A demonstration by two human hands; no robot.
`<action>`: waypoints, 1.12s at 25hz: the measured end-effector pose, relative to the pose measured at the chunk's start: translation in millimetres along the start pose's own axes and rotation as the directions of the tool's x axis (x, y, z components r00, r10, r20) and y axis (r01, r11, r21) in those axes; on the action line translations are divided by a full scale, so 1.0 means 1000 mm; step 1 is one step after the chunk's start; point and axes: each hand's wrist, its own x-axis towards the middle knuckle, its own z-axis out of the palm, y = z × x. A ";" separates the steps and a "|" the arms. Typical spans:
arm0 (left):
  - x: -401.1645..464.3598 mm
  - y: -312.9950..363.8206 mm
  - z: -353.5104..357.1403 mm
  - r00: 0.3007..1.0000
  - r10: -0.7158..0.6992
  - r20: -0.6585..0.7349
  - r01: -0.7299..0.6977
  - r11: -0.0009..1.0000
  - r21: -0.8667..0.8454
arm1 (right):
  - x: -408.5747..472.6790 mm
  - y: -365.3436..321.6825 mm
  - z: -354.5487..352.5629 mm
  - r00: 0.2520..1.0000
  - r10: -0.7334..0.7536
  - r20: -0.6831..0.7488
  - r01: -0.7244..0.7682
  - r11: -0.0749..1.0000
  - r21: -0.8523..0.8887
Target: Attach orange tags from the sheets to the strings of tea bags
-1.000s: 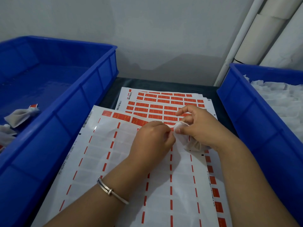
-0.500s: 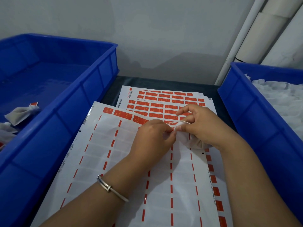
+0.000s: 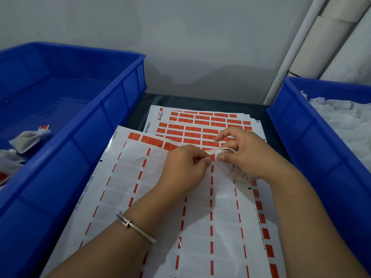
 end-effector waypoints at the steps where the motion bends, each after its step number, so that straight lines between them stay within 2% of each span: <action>1: 0.001 -0.001 -0.001 1.000 -0.018 -0.001 0.018 1.000 0.005 | 0.000 0.000 0.000 1.000 0.002 -0.004 -0.003 1.000 -0.006; 5: 0.002 -0.001 -0.002 0.999 -0.025 -0.021 0.025 1.000 0.013 | 0.001 0.001 -0.001 1.000 0.011 -0.016 -0.011 1.000 0.002; 11: -0.001 0.001 -0.003 0.994 0.105 -0.021 -0.103 0.993 0.054 | 0.001 0.002 -0.001 1.000 0.013 -0.014 -0.013 1.000 0.027; 14: 0.000 0.001 -0.001 0.993 0.113 -0.011 -0.112 0.991 0.076 | 0.001 0.003 -0.002 1.000 0.024 -0.009 -0.024 0.999 0.034; 20: 0.009 0.002 -0.012 0.984 -0.049 -0.173 0.075 0.986 0.148 | 0.006 0.011 -0.003 0.998 0.060 -0.016 -0.060 0.998 0.027; 25: 0.019 0.008 -0.047 0.968 -0.196 -0.157 0.215 0.970 0.114 | 0.009 0.020 -0.001 0.995 0.100 -0.028 -0.098 0.994 0.042; 28: 0.010 0.003 -0.061 0.947 -0.272 -0.168 0.275 0.961 -0.008 | 0.008 0.019 0.001 0.993 0.106 -0.043 -0.106 0.994 0.016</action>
